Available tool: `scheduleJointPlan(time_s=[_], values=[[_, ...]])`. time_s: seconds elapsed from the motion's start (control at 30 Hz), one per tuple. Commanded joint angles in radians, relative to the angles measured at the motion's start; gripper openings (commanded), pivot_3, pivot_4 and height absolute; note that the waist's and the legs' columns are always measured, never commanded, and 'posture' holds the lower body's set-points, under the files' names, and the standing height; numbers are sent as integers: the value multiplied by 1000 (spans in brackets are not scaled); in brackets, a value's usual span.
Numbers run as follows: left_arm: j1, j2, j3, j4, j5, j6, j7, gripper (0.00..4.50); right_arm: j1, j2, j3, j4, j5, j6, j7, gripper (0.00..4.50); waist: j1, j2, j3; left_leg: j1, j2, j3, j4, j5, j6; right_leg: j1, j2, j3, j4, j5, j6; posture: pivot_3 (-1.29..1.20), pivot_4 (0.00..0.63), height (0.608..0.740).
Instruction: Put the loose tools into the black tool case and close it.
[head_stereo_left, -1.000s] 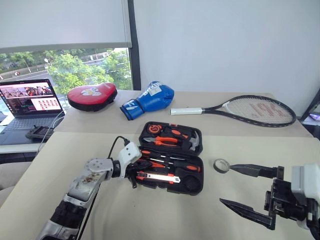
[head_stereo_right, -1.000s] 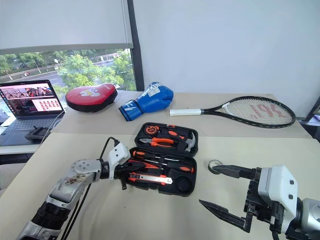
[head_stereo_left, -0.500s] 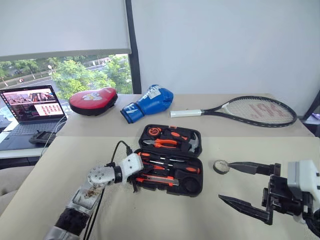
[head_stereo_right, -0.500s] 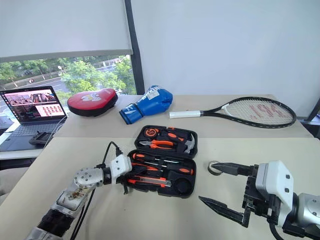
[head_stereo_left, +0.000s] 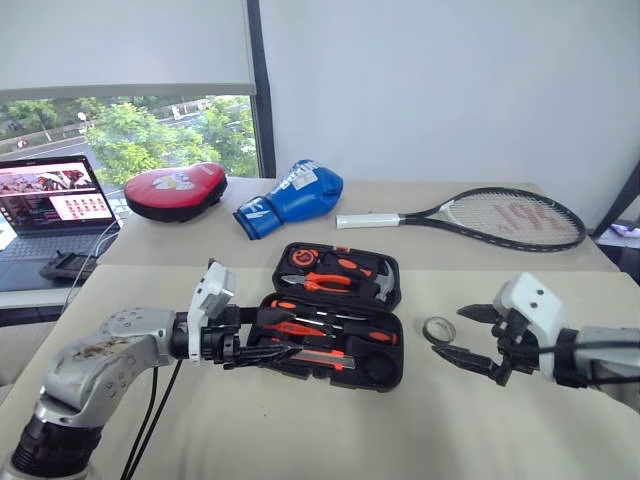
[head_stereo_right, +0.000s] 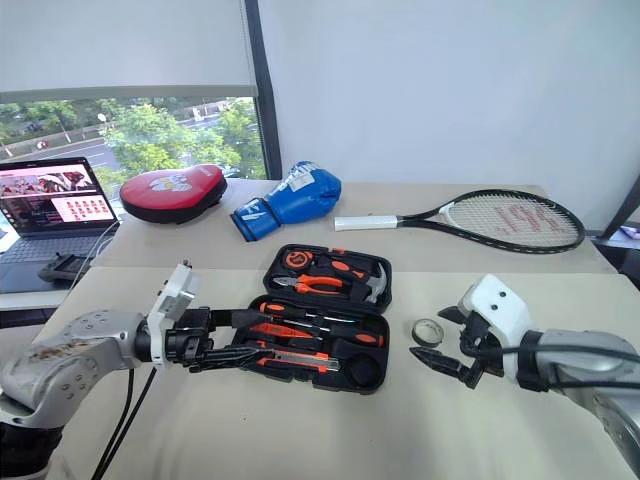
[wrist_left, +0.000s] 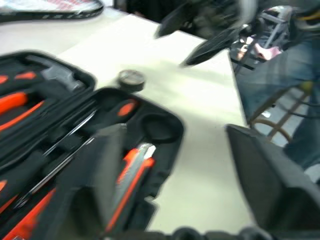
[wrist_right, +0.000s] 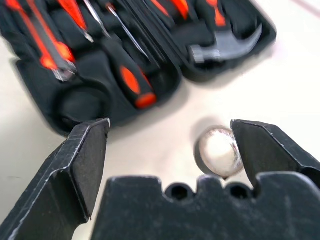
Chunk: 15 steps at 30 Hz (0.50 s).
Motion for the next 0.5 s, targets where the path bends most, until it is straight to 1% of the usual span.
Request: scheduleJointPlan(time_s=[0.03,0.27,0.37,0.47,0.5], values=[[24,44,62,-102,-57,28,29,4488,-146,18,158,122,-78,95,3,4500,-1,0,1,-1,0,0,0,0,0,-1,0,0,0,0,0,0,150,740],[81,47,113,-144,-71,13,83,4488,-305,66,344,287,-227,68,65,4500,-1,1,1,-4,-2,1,0,1,-2,-5,2,-2,1,0,0,0,150,740],[90,42,116,-152,-73,6,101,4488,-333,85,382,340,-274,47,94,4500,0,1,1,-5,-2,2,0,1,-2,-6,3,-2,1,0,0,0,150,740],[115,40,124,-150,-55,-19,98,4500,-364,112,407,393,-316,30,120,3787,-1,1,1,-5,-2,2,0,1,-2,-6,3,-3,2,0,0,0,150,740],[118,41,124,-149,-48,-27,95,4500,-374,120,413,406,-330,20,128,3446,-1,1,1,-5,-2,2,0,1,-2,-6,3,-2,2,0,0,0,150,740]])
